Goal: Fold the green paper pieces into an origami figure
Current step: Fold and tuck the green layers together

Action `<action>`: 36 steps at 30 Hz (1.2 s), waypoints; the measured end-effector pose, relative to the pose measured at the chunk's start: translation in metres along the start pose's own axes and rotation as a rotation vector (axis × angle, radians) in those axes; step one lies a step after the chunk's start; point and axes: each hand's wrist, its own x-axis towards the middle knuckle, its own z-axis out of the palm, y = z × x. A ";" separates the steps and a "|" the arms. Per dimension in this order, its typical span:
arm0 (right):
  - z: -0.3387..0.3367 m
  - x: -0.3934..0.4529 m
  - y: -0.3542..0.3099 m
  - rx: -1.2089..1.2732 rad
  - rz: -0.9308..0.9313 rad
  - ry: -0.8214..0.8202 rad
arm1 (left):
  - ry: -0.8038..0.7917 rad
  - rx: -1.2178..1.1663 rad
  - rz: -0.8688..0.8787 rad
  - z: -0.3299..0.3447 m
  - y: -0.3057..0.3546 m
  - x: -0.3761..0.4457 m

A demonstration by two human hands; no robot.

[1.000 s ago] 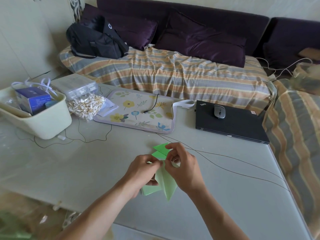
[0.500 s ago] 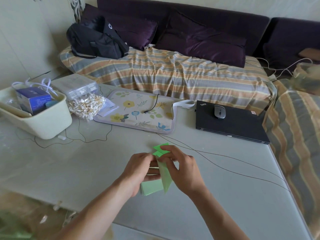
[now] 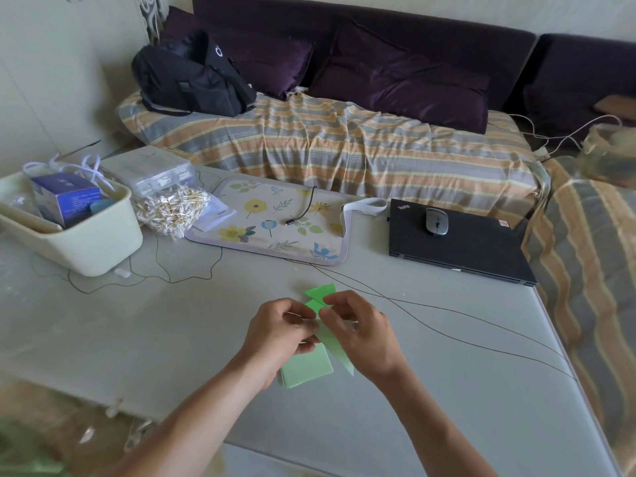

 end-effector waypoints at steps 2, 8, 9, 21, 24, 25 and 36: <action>0.000 0.000 0.002 -0.049 0.011 -0.019 | 0.006 0.014 0.015 0.000 0.000 0.000; -0.003 0.003 0.002 -0.020 0.062 -0.018 | -0.006 0.114 0.064 0.001 0.001 -0.002; -0.004 0.003 0.002 -0.014 0.065 -0.016 | 0.004 0.139 0.081 0.001 0.001 -0.002; -0.003 0.004 0.004 0.001 0.152 -0.044 | 0.081 0.061 0.092 0.003 0.004 -0.004; -0.002 0.004 0.006 0.002 0.163 -0.059 | 0.119 0.130 0.110 0.001 0.006 -0.006; -0.002 0.004 0.006 -0.002 0.157 -0.059 | 0.117 0.144 0.110 0.000 0.006 -0.006; 0.000 0.004 0.000 -0.016 0.131 -0.063 | 0.117 0.230 0.110 0.005 0.011 -0.011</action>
